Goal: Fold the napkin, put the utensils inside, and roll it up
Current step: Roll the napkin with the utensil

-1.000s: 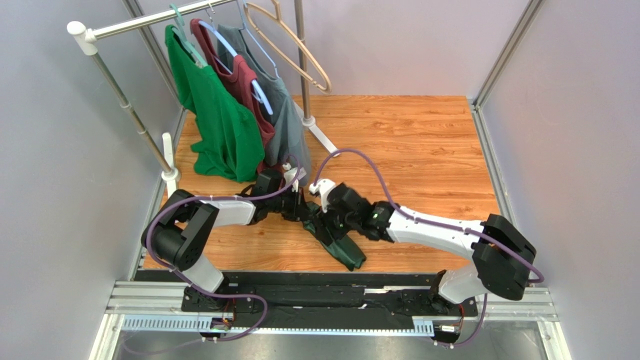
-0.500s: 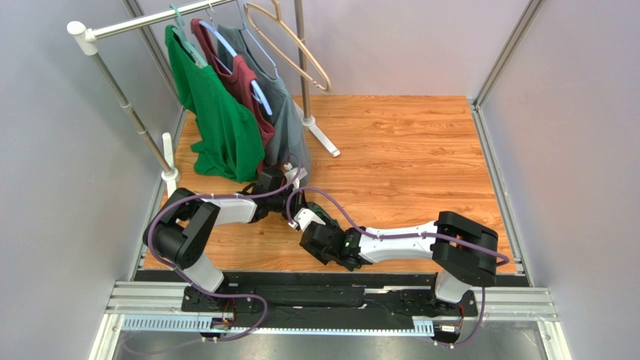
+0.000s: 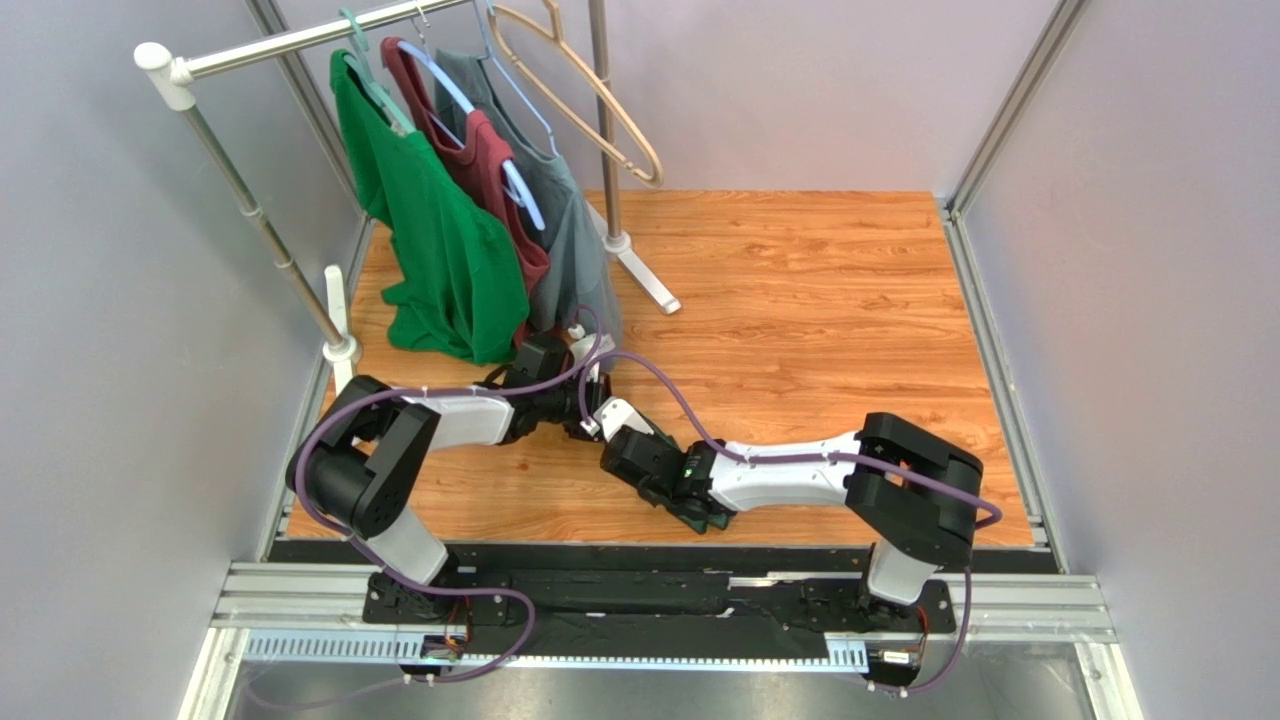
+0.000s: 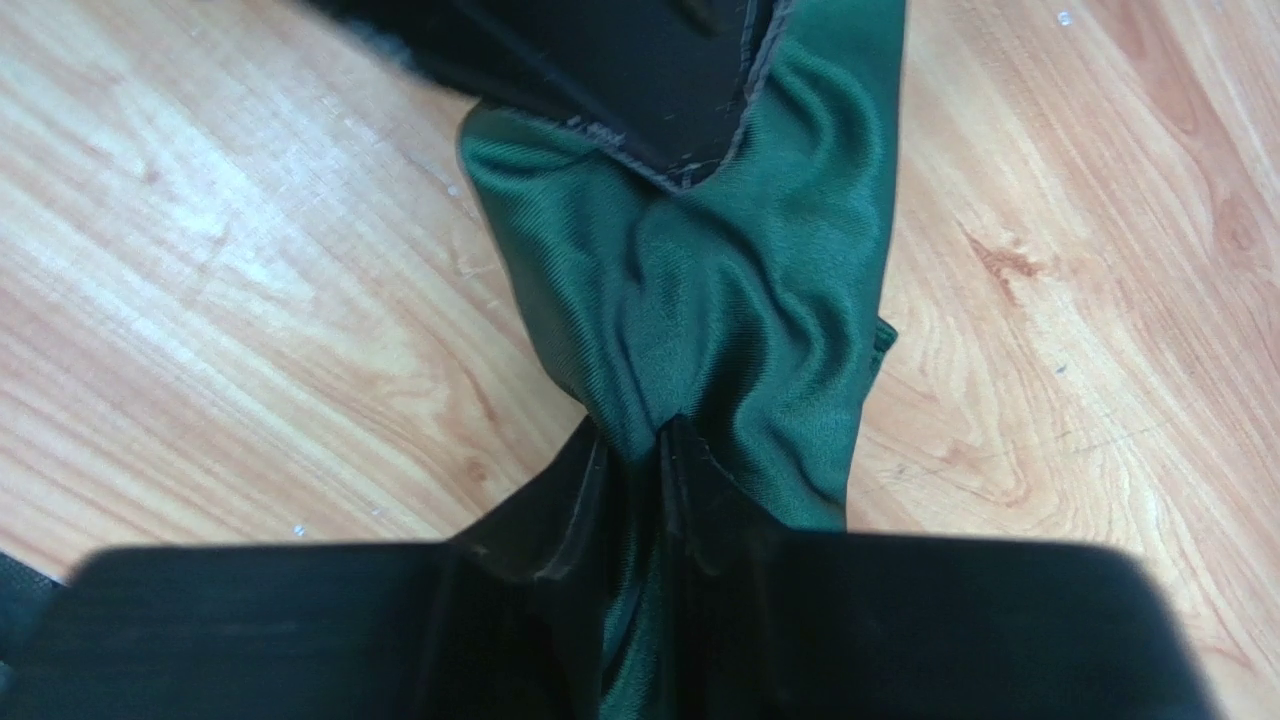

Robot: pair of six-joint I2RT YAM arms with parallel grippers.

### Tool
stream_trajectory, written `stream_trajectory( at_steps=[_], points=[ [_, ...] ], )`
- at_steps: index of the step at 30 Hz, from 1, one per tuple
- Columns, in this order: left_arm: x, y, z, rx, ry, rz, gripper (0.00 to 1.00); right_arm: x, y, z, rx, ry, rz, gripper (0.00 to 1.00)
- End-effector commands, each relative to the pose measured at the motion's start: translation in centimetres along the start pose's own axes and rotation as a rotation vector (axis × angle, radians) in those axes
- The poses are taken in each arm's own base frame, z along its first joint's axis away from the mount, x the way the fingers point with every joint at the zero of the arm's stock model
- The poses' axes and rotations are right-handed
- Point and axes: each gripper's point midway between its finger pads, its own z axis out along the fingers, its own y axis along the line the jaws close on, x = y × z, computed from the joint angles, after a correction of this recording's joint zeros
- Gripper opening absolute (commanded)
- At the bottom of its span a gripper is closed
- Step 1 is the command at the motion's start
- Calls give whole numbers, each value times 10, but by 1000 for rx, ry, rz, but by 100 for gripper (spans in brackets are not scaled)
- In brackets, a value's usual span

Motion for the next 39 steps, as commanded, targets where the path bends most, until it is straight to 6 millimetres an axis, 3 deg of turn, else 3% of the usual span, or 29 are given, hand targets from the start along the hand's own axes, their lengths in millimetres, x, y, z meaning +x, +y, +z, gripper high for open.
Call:
stream_trajectory(
  at_steps=[1,2,7,15,19,28,34,39],
  points=[
    [-19,-12,-8,4,-36,31,39,46,5,8,-97,176,19,0],
    [-28,-16,-14,0,-68,47,51,47,6,7,-112,185,24,0],
    [-54,-4,-41,-95,-176,11,63,41,12,-3,-247,220,97,0],
    [-49,21,-64,-221,-269,-36,65,26,14,-13,-428,240,189,0],
    [-52,10,-73,-175,-336,19,65,12,3,-18,-486,219,260,0],
    [-36,-3,-59,-28,-295,61,65,-14,-31,-21,-575,163,402,0],
    [-41,-11,-52,40,-303,69,66,-23,-51,-18,-605,132,478,0],
    [-46,-15,-42,80,-311,99,67,-24,-54,-14,-658,126,520,0]
  ],
)
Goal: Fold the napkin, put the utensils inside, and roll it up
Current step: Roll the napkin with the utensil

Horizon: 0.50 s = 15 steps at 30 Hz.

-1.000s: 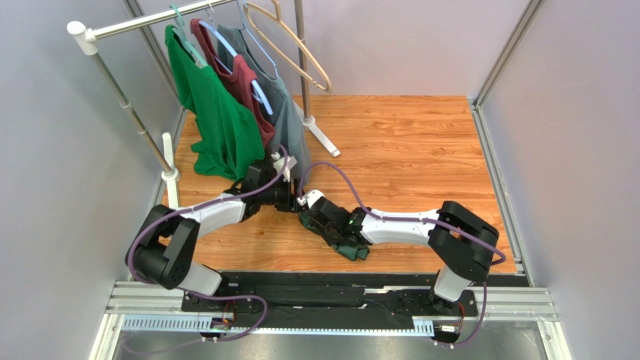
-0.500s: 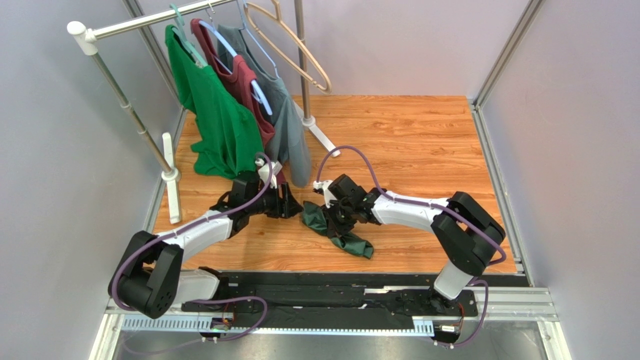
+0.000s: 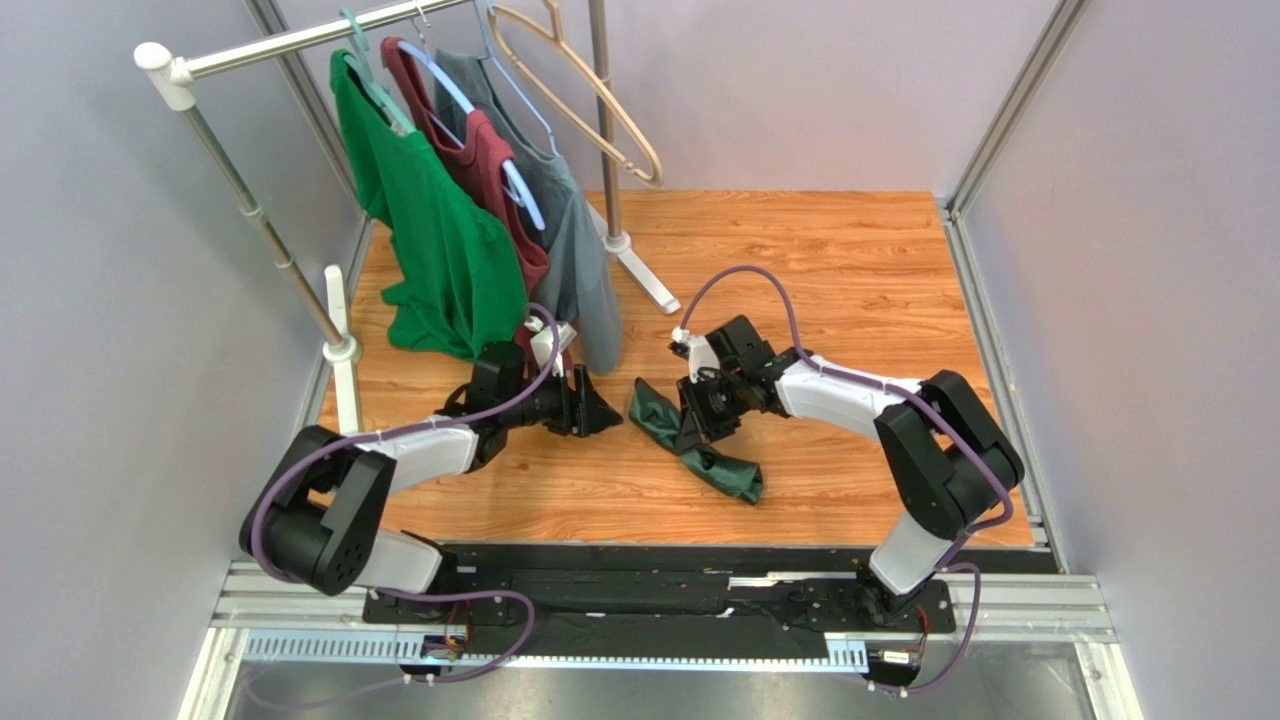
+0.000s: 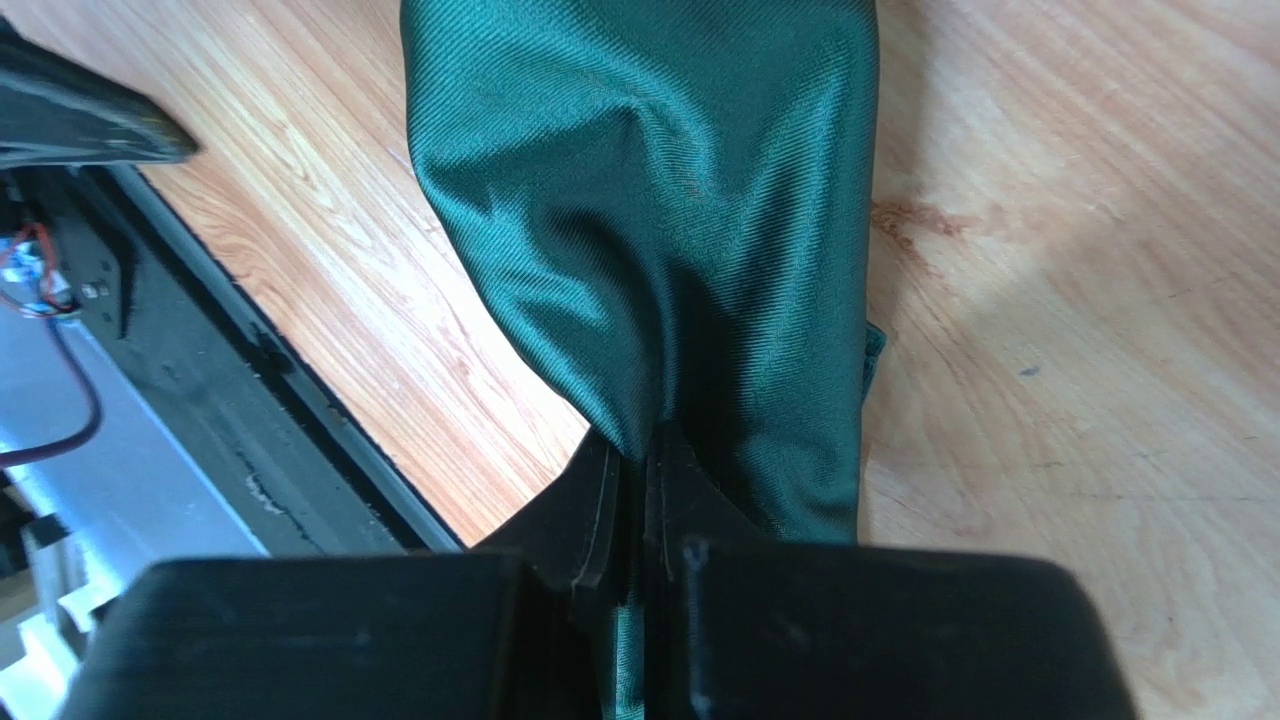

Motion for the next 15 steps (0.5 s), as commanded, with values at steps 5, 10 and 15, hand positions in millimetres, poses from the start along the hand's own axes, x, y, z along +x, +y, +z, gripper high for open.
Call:
stream_trajectory(
  at_steps=[5,10,15],
  points=[
    [-12,-19,26,137,-51,61,68,-8,6,7,-139,-10,43,0],
    [-15,-25,36,182,-78,47,68,-5,-1,13,-163,-14,79,0],
    [-13,-31,49,214,-73,55,68,2,-10,20,-157,4,91,0]
  ],
)
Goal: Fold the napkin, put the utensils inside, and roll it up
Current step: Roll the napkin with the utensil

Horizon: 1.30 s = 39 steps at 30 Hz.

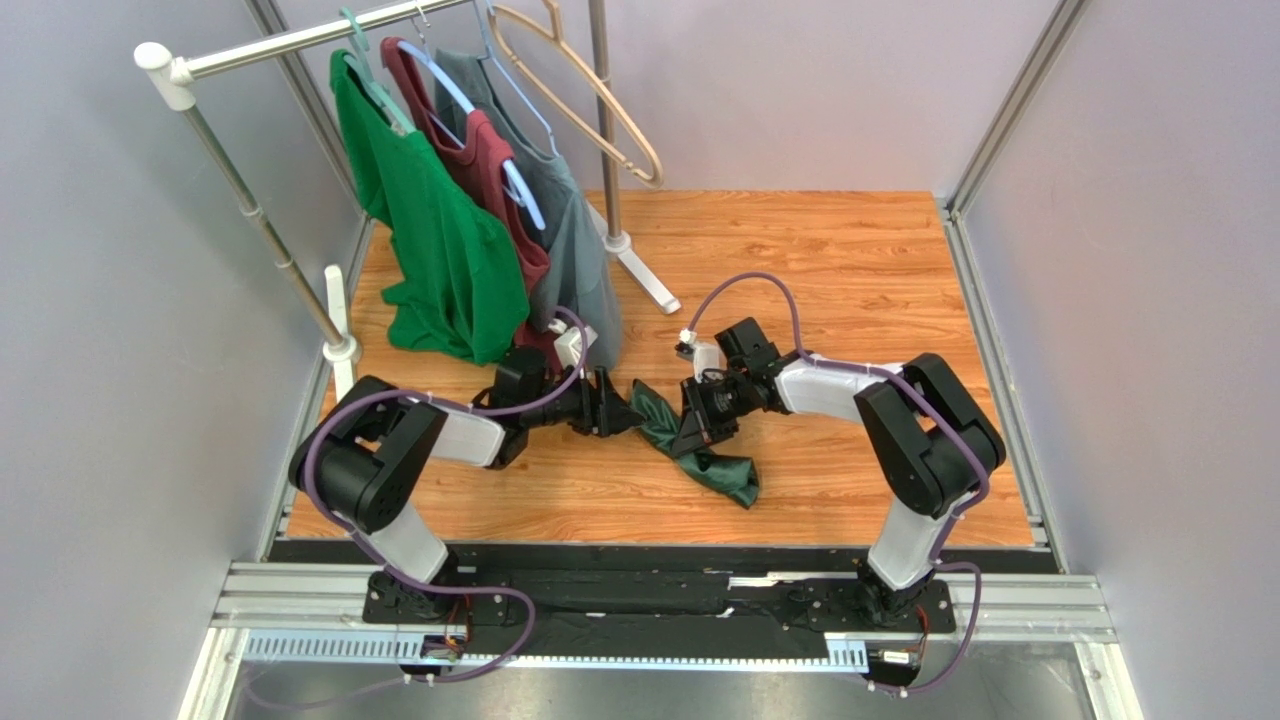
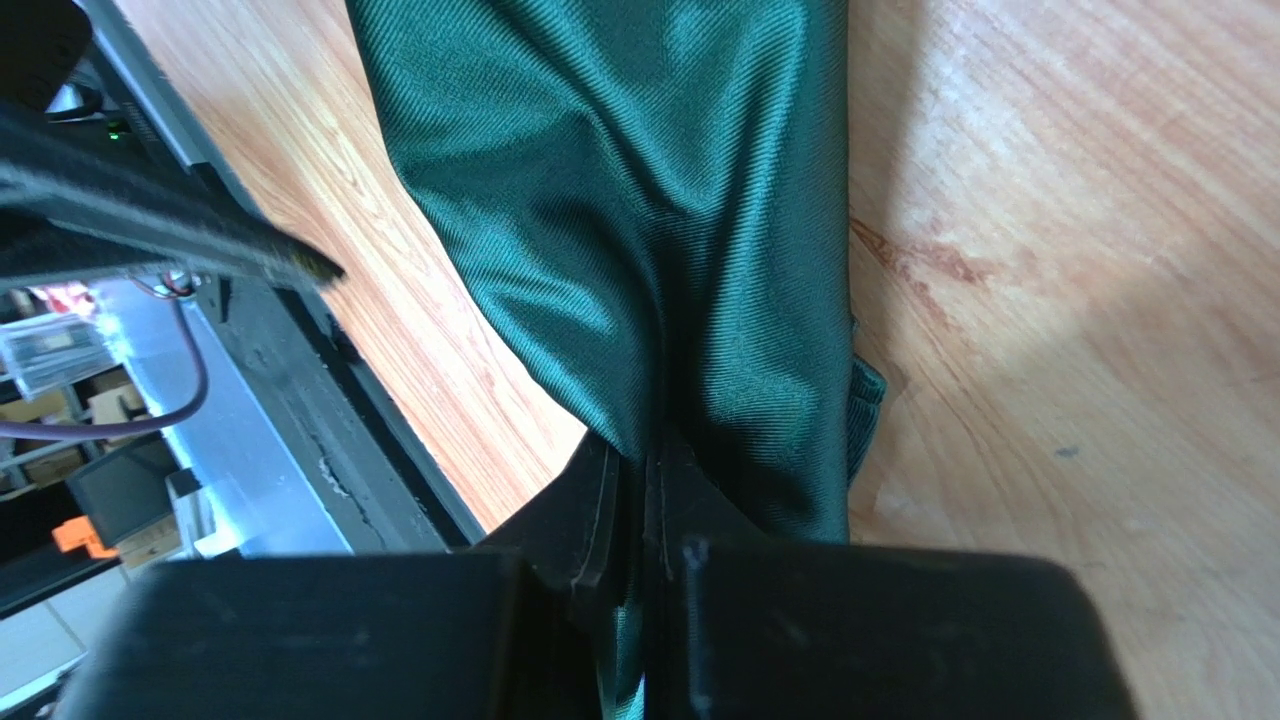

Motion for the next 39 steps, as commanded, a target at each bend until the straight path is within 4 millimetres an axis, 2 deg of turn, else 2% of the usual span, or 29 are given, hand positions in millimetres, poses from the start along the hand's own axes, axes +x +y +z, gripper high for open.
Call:
stream_trajectory(
  at_steps=[1,5,8,9,11,12,15,20,21,26,29,30,32,33,36,37,38,39],
  points=[
    [-22,-22,15,97,-59,66,68,-1,-8,8,-4,-12,-5,0],
    [-15,-16,24,86,-35,46,65,2,-12,9,12,-17,-3,0],
    [-10,-13,30,79,-19,36,57,1,-11,7,8,-27,-5,0],
    [-8,-11,32,77,-12,29,42,0,-10,6,8,-31,-8,1],
    [-6,-10,34,73,-5,15,28,-3,-5,2,3,-44,-17,10],
    [-6,-8,34,63,-7,11,16,-3,-3,1,3,-46,-24,13],
    [-6,-4,33,33,-3,12,0,-5,4,-9,7,-63,-39,27],
    [-5,-2,33,21,18,23,0,-6,21,-24,30,-93,-81,41],
    [-5,-2,33,22,22,25,0,-5,29,-29,33,-100,-99,41],
    [-3,-5,34,35,37,28,0,-3,39,-49,83,-161,-122,45],
    [-5,-5,34,31,37,14,16,-5,44,-65,116,-231,-129,46],
    [-6,-6,33,31,33,15,29,-6,44,-69,132,-249,-128,46],
    [-8,-6,33,22,26,12,39,-9,42,-80,172,-303,-138,48],
    [-10,-7,32,20,19,13,50,-10,41,-83,184,-319,-134,48],
    [-13,-6,28,-12,13,11,68,-15,34,-92,238,-370,-130,49],
    [-13,-5,26,-22,9,18,79,-16,33,-94,252,-383,-127,49],
    [-20,-7,23,-34,-15,32,80,-18,30,-97,273,-406,-126,49],
    [-18,-5,20,-52,-9,28,80,-19,29,-98,278,-418,-126,49]
  ],
)
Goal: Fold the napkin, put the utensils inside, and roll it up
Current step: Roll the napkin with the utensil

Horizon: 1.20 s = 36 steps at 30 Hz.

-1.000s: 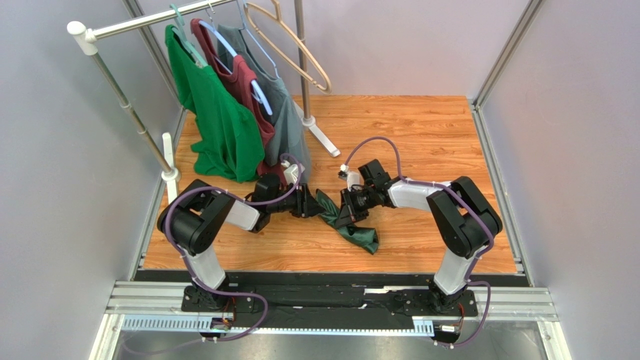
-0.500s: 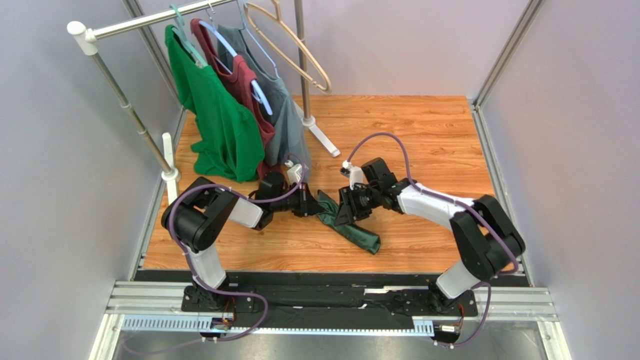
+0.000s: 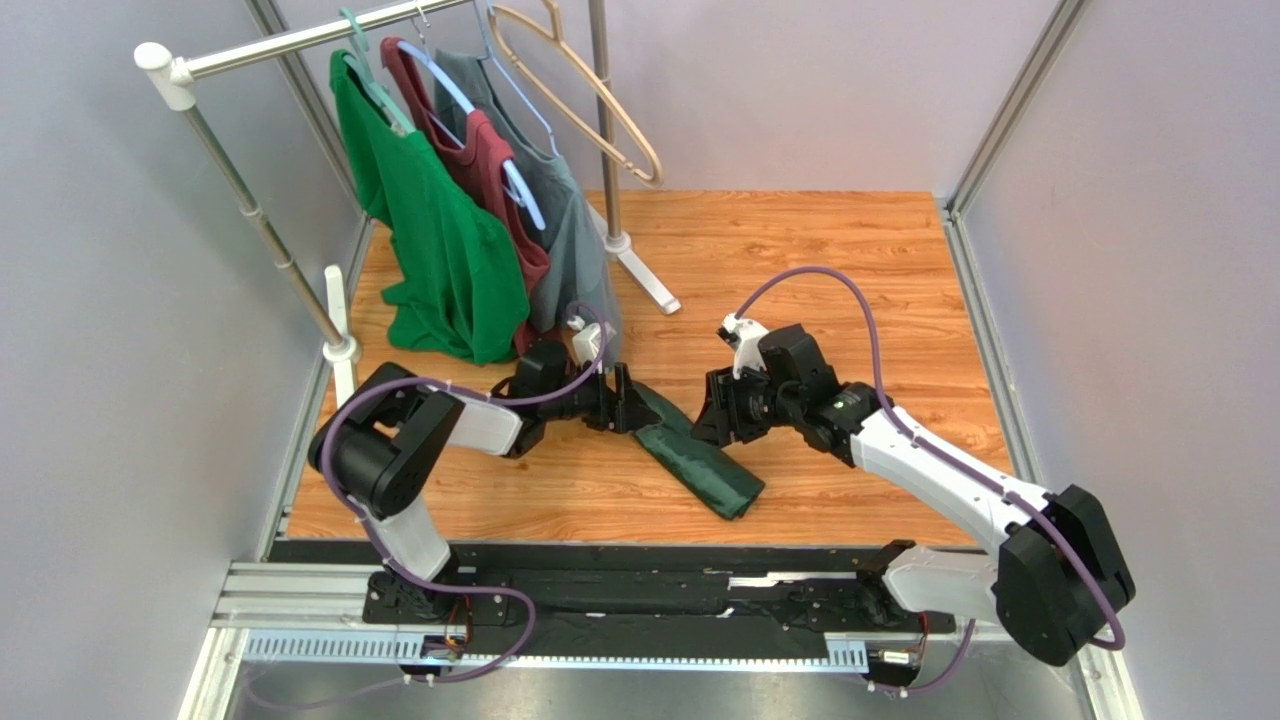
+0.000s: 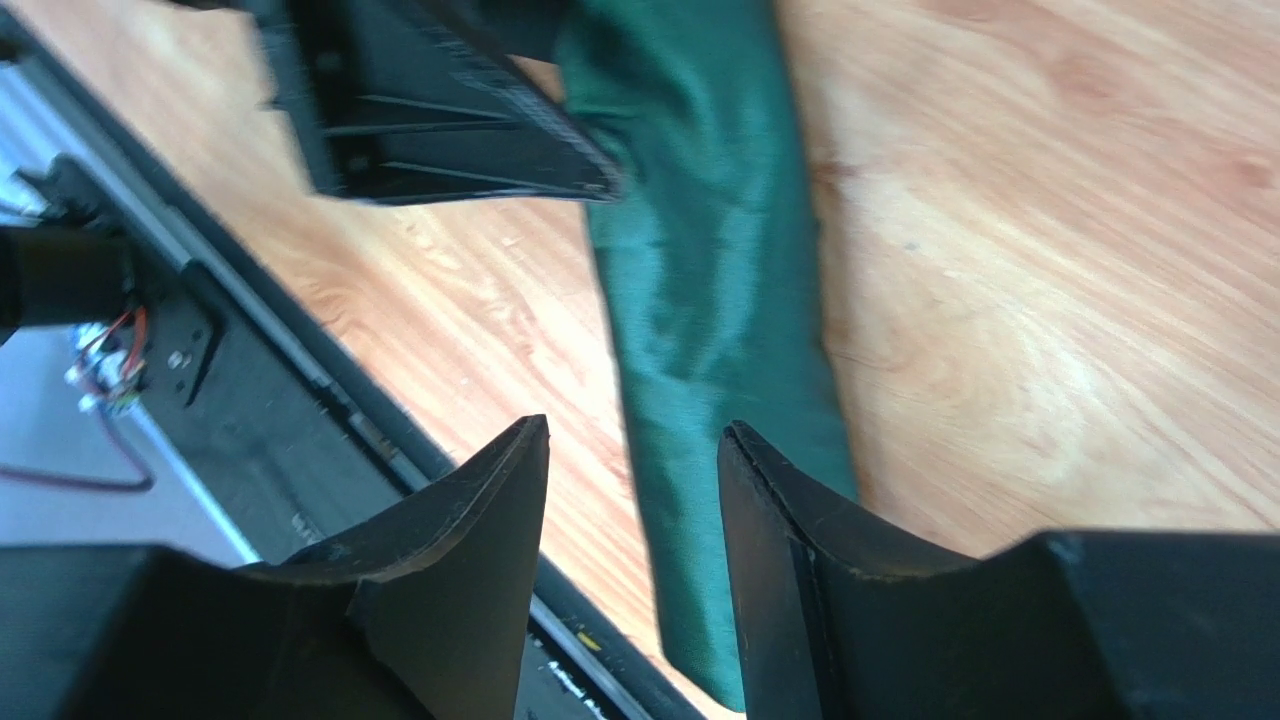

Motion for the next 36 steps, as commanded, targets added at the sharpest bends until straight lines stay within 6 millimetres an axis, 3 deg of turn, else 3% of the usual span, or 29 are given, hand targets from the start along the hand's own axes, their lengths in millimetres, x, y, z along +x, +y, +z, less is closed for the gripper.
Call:
stream_trajectory(
  at_steps=[1,5,6,7,8,10,11,13,14,16,17,18,19,20,21,23,24,26,30,36],
  points=[
    [-23,-5,-11,-54,-69,58,81,-11,-18,-5,119,-82,13,50],
    [-37,-6,-28,-126,-129,83,84,-15,-28,-8,172,-124,21,50],
    [-32,-3,-32,-153,-120,74,86,-17,-30,-10,185,-139,24,50],
    [-34,-1,-36,-173,-131,73,97,-17,-32,-11,199,-150,29,50],
    [-38,4,-41,-212,-156,68,98,-20,-37,-13,225,-170,28,50],
    [-44,6,-58,-244,-198,57,98,-24,-45,-19,263,-203,45,50],
    [-57,-3,-71,-244,-260,73,98,-25,-52,-22,296,-217,60,50],
    [-54,1,-90,-285,-292,76,98,-28,-70,-32,367,-254,95,50],
    [-68,-11,-109,-301,-372,111,98,-30,-79,-37,403,-281,115,50],
    [-60,-8,-132,-379,-367,118,98,-35,-94,-53,447,-336,155,50],
    [-76,-18,-158,-406,-467,142,98,-37,-101,-60,472,-363,171,50],
    [-64,-11,-171,-456,-444,118,99,-39,-111,-69,502,-391,203,50],
    [-65,-13,-185,-477,-473,110,99,-39,-116,-76,521,-412,213,50],
    [-77,-22,-211,-495,-572,120,99,-44,-118,-89,534,-458,217,50],
    [-65,-18,-221,-530,-556,85,99,-47,-123,-99,555,-492,225,50],
    [-73,-25,-250,-573,-667,71,99,-52,-124,-119,586,-560,216,50],
    [-64,-22,-255,-604,-646,42,99,-53,-125,-127,604,-577,204,50],
    [-68,-29,-272,-640,-681,30,99,-57,-125,-143,635,-630,185,50],
    [-68,-37,-289,-688,-664,16,99,-59,-125,-162,682,-681,163,50],
    [-75,-46,-306,-747,-645,46,99,-57,-124,-176,697,-742,164,50]
  ],
)
